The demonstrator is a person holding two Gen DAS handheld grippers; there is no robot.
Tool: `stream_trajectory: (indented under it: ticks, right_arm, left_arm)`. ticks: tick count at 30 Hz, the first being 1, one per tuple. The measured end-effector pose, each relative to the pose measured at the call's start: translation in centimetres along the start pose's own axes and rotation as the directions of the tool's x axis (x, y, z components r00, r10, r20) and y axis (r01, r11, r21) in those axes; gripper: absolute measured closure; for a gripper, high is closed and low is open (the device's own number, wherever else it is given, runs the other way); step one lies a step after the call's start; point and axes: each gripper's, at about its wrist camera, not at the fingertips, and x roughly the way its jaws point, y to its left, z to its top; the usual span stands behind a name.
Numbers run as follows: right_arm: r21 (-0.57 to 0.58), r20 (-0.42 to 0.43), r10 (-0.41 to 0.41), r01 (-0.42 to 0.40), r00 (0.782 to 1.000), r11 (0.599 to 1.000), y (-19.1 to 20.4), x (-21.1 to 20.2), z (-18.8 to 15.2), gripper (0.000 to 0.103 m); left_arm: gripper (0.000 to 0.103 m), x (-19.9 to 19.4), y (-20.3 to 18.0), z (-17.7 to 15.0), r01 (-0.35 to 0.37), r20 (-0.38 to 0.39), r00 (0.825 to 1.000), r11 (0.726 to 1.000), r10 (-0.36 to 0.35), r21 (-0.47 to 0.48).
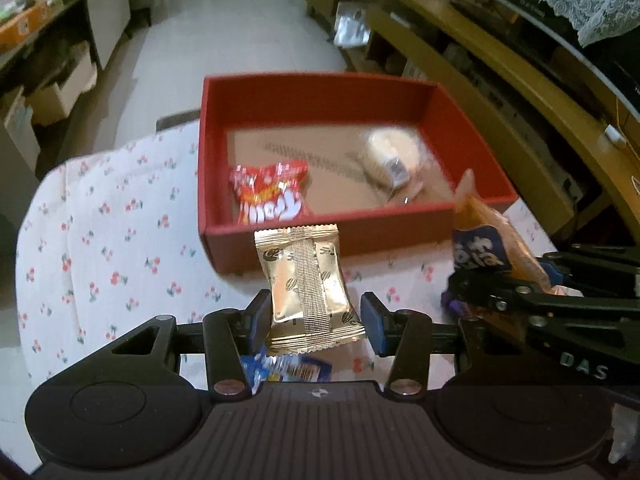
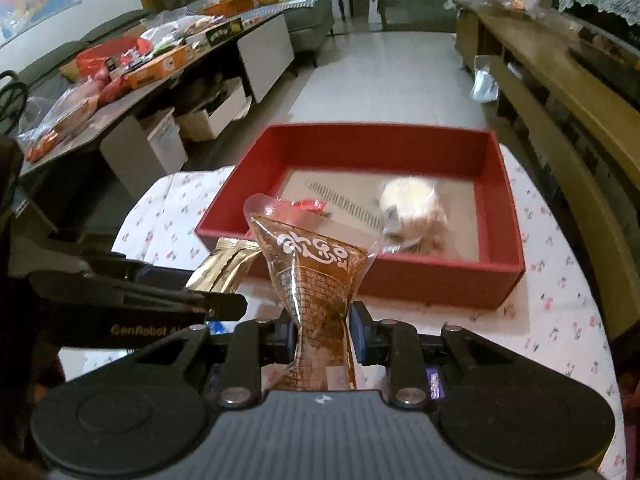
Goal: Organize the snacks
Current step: 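Carry both packets over the red box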
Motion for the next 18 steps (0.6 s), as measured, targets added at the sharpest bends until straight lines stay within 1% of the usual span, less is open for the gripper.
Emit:
stream_trajectory:
  ticks: [4, 11, 18]
  right_arm:
    - [0.002, 0.017, -0.017, 0.017, 1.0, 1.0, -0.1, 0.2, 0.6, 0.062]
    - [0.025, 0.051, -0.036, 0.035, 0.998, 0.999, -0.7, 0.1, 1.7, 0.062]
    - [0.038, 0.092, -0.056, 0.053, 0.994, 0.998, -1.0, 0.0, 3.0, 0.062]
  left_arm:
    - [0.047, -0.5, -0.5, 0.9, 0.016, 0.029, 0.999, 1.0, -0.016, -0.008]
    - [0.048, -0.8, -1.3, 1.9, -0.027, 0.077, 0.997, 1.0, 0.026, 0.003]
    - [0.049, -1.3, -2.2, 3.0, -0.076, 0.128, 0.989, 0.997, 0.073, 0.02]
